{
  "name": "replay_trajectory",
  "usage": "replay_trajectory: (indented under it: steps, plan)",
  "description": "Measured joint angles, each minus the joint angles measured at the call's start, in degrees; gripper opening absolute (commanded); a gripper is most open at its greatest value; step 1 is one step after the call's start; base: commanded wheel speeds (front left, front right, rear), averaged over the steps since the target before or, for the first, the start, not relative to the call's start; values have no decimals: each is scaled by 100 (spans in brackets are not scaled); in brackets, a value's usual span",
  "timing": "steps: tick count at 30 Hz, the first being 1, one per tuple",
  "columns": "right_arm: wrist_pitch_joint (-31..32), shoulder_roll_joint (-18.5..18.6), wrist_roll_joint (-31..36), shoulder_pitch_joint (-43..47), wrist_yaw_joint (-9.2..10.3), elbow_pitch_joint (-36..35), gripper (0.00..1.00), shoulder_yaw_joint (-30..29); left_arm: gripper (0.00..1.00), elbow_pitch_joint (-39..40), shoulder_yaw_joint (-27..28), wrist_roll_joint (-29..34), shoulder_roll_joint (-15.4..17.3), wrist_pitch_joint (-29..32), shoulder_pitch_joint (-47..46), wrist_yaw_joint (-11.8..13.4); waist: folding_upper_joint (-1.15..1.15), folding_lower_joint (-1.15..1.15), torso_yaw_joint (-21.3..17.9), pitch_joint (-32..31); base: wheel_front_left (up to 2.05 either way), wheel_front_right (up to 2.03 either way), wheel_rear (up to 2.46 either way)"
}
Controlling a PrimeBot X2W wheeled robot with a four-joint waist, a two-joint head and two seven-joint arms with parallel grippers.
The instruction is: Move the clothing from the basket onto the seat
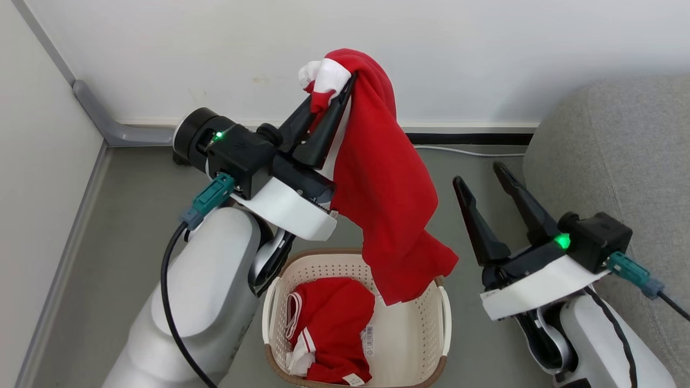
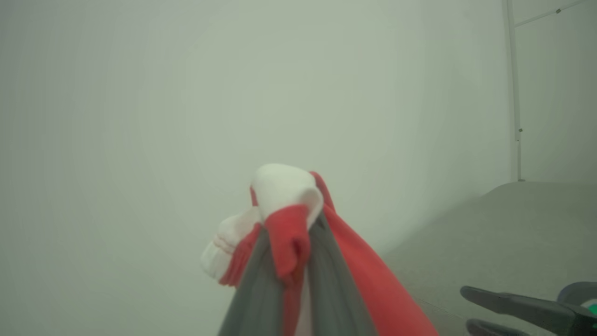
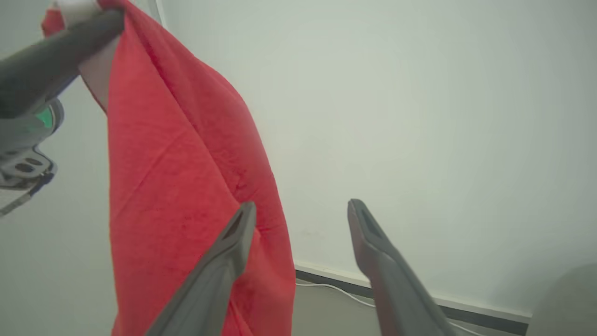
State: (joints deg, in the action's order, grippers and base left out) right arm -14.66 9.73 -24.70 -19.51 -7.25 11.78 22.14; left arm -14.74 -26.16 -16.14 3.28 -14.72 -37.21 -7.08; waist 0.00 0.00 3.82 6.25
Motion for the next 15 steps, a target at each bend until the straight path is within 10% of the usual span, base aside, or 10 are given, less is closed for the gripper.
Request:
replay_trajectory:
  steps: [15]
  plan:
    - [0,532,-82,-1047,-1,-572,100,1623,0,9,-349,-11,-53,0,-66,0,0,0,159,23,0,0,0]
